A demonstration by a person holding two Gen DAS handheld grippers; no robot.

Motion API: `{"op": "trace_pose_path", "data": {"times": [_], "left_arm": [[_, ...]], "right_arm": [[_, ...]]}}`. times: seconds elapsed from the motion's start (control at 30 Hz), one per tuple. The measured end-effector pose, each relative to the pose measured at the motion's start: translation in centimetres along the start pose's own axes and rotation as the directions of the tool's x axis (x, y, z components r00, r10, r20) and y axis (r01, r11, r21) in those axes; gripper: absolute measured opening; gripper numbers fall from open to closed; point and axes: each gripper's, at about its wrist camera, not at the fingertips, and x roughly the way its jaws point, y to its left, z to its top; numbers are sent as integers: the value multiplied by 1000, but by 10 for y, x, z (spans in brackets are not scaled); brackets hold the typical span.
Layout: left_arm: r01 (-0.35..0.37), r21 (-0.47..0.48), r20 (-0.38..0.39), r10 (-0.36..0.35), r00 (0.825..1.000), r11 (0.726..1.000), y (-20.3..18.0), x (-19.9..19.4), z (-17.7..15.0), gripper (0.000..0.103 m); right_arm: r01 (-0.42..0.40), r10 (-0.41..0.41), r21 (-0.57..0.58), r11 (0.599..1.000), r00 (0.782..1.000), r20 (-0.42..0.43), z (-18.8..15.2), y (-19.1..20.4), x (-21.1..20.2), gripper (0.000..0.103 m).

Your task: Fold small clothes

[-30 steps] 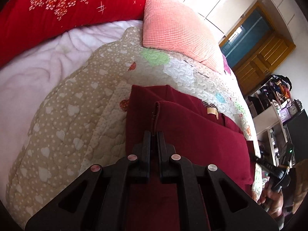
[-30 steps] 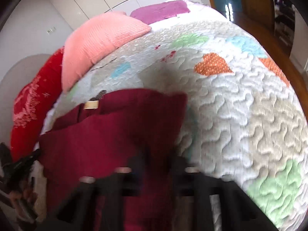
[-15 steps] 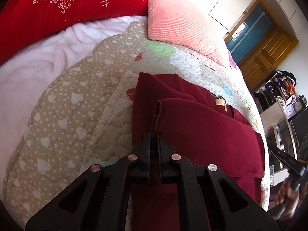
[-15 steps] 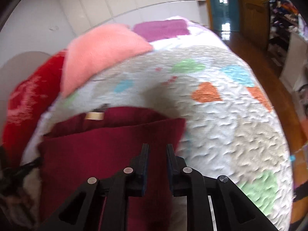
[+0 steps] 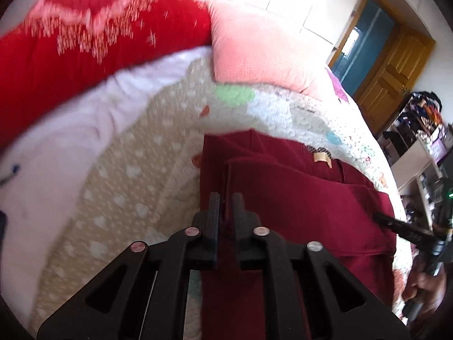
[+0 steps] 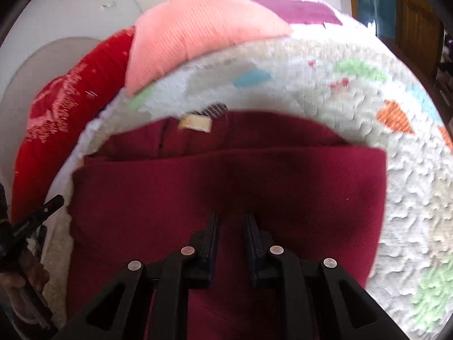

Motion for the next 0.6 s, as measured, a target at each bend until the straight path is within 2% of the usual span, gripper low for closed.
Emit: {"op": "trace_pose_path", "data": {"times": [0.1,0.17,0.37,0.43,0.53,0.6], "left_arm": [[18,16,10,-18,1000,1000,-4,-5,3,30],[29,19,11,-29,1000,999,-9,-2,2,34],[-19,46,-60,22,998,999,-23,38,-11,35],[-47,52,-86,51,995,998,-25,56,-15,36],[-63,55,-72,67,995,996,-26,57,-15,36],[-58,51,-68,61,996,997,-25,55,-14,36]], "right_arm": [[-5,5,-37,999,1000,10,-7,8,-19,17],[29,-29,-60,998,1000,0,-14,13,-21,17],[150,-152,-81,985,988,-15,-28,4,-3,17],[131,-133,-73,989,991,-15,-27,-5,8,17],[70,-71,-38,997,997,-18,-24,-15,-4,17],[118,-117,-43,992,993,22,-29,-19,-26,17]]}}
